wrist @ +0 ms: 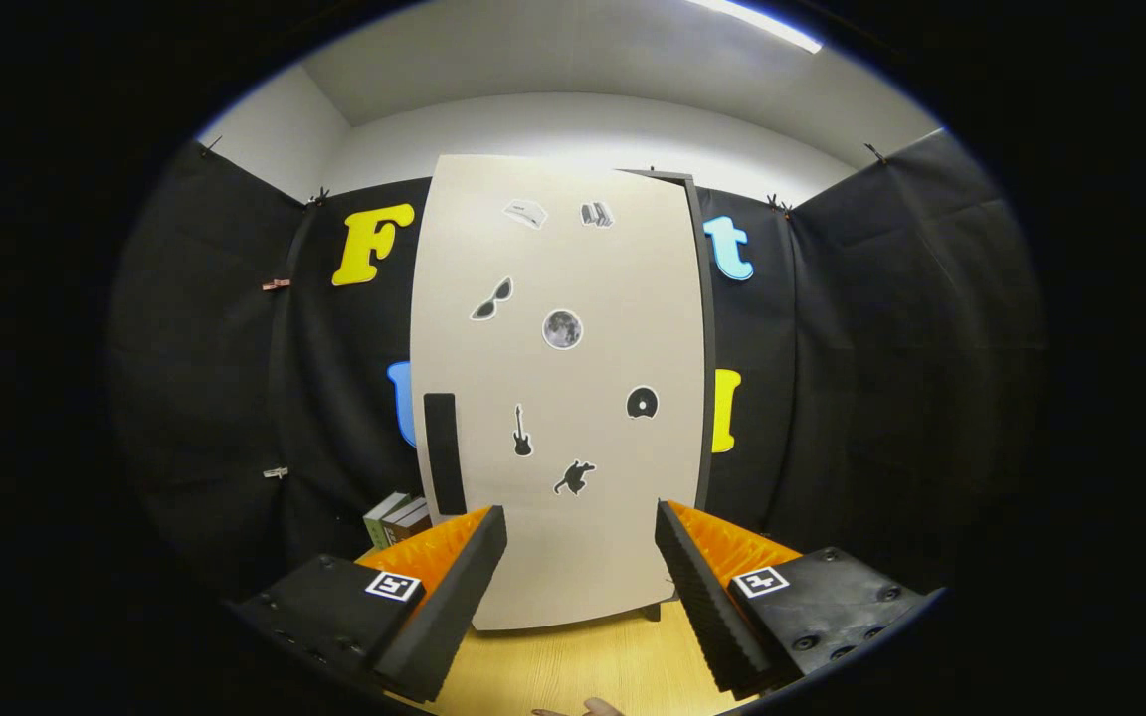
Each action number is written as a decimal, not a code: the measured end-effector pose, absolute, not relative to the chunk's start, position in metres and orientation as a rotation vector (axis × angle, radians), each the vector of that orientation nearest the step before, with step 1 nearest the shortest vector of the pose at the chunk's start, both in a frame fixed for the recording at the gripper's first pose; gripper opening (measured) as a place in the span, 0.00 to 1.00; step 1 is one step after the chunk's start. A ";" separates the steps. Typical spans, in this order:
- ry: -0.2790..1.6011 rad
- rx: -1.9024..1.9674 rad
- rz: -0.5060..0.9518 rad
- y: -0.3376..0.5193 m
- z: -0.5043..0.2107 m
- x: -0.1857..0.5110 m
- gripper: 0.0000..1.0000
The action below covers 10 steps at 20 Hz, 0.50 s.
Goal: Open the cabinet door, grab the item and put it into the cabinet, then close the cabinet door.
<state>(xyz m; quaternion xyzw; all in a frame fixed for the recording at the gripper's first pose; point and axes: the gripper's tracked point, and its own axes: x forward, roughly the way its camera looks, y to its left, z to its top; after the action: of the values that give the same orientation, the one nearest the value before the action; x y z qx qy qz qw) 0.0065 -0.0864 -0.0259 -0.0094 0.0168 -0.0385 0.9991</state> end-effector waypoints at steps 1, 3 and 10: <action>0.036 -0.016 -0.077 -0.086 -0.027 0.005 0.98; 0.041 -0.012 -0.077 -0.085 -0.028 0.004 0.98; 0.036 -0.019 -0.076 -0.082 -0.026 -0.007 0.98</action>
<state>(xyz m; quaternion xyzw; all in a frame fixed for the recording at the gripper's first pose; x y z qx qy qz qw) -0.0066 -0.0823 -0.0256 -0.0097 0.0178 -0.0380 0.9991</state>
